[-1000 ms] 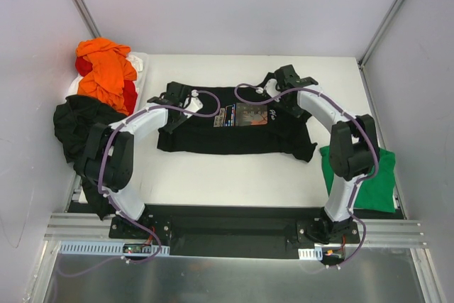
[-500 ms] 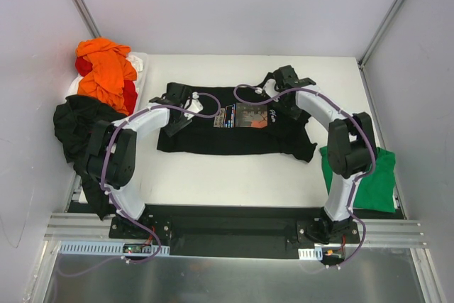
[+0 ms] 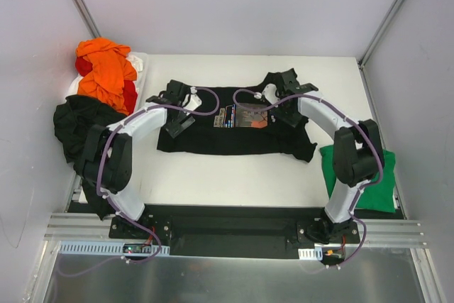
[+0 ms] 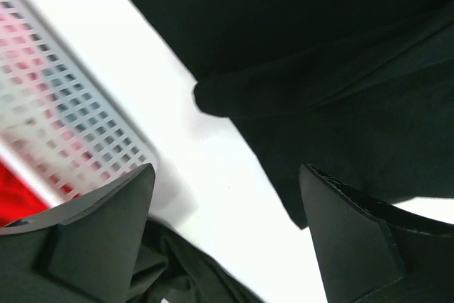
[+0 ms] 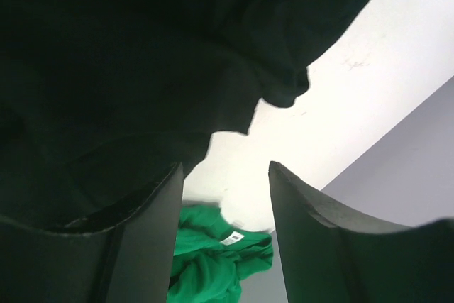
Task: Fold and stack the t-shirts
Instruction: Fold the flattened tshirt in 1/3 of the way
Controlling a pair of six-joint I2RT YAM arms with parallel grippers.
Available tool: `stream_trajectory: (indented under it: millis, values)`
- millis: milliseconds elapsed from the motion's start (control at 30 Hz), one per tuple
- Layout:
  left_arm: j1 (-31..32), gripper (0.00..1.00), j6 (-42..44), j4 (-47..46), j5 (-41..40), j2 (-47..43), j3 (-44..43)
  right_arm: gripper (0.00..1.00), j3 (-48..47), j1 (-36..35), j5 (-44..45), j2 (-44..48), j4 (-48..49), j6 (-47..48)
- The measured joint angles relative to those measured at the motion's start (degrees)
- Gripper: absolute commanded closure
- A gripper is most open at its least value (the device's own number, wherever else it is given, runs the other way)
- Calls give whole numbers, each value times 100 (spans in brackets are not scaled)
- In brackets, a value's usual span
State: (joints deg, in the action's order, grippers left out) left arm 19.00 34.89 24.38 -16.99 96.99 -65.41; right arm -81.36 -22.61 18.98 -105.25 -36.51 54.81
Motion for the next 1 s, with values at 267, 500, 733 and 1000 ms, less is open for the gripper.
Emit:
stream_trajectory:
  millis: [267,500,733,1000]
  values:
    - [0,1,-151,-24,4,-608,0,46,619,-699,-201,586,-81,-192]
    - [0,1,-236,-83,9,-669,31,37,649,-804,-297,490,-72,-232]
    - [0,1,-234,-142,4,-669,68,38,649,-791,-343,90,15,-227]
    - [0,1,-229,-192,-7,-669,74,41,640,-791,-431,-70,31,-229]
